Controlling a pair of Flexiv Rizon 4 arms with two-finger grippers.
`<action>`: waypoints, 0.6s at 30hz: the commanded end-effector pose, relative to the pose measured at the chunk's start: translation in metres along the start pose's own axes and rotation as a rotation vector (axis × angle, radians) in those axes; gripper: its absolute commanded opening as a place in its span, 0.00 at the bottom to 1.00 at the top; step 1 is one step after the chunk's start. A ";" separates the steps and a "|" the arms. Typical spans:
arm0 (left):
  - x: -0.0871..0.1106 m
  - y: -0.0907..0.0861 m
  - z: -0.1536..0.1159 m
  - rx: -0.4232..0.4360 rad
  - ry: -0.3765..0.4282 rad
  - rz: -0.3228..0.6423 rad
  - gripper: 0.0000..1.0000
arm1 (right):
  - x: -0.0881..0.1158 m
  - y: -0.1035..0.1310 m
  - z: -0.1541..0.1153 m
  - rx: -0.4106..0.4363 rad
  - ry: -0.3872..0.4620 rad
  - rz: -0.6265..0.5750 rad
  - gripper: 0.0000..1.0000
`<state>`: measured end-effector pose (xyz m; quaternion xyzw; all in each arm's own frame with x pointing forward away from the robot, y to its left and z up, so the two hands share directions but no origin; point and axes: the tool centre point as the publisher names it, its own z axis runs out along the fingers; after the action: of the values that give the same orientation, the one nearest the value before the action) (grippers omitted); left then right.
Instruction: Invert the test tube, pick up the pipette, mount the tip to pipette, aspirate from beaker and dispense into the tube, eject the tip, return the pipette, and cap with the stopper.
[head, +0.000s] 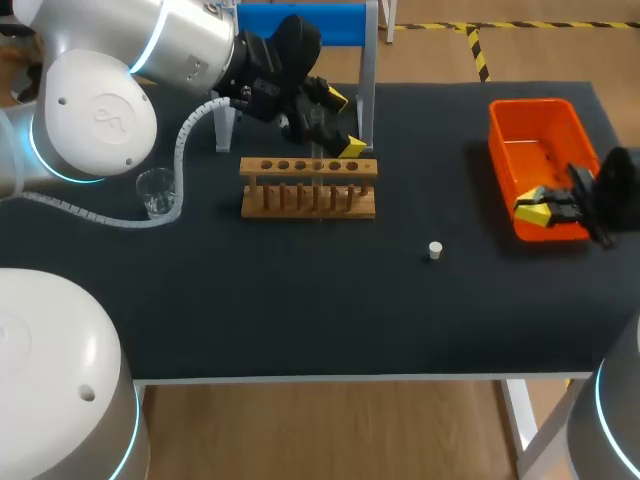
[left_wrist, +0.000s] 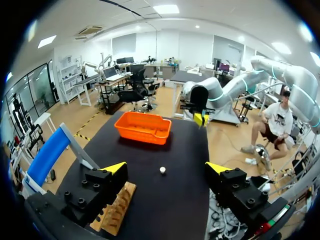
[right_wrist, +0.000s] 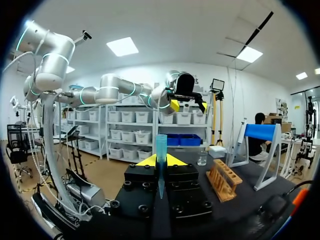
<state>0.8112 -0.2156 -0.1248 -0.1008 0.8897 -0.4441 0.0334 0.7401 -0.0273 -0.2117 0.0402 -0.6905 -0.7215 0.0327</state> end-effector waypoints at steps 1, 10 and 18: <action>0.000 -0.001 0.000 -0.004 0.001 -0.002 1.00 | 0.003 -0.002 -0.007 0.000 -0.005 0.000 0.00; 0.000 -0.001 0.000 -0.004 0.001 -0.002 1.00 | 0.000 -0.009 -0.010 0.008 -0.010 0.009 0.00; 0.000 -0.001 0.000 -0.004 0.001 -0.002 1.00 | 0.001 -0.009 -0.011 0.012 -0.015 0.010 0.00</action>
<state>0.8112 -0.2156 -0.1248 -0.1008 0.8896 -0.4441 0.0334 0.7418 -0.0369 -0.2215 0.0315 -0.6942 -0.7184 0.0315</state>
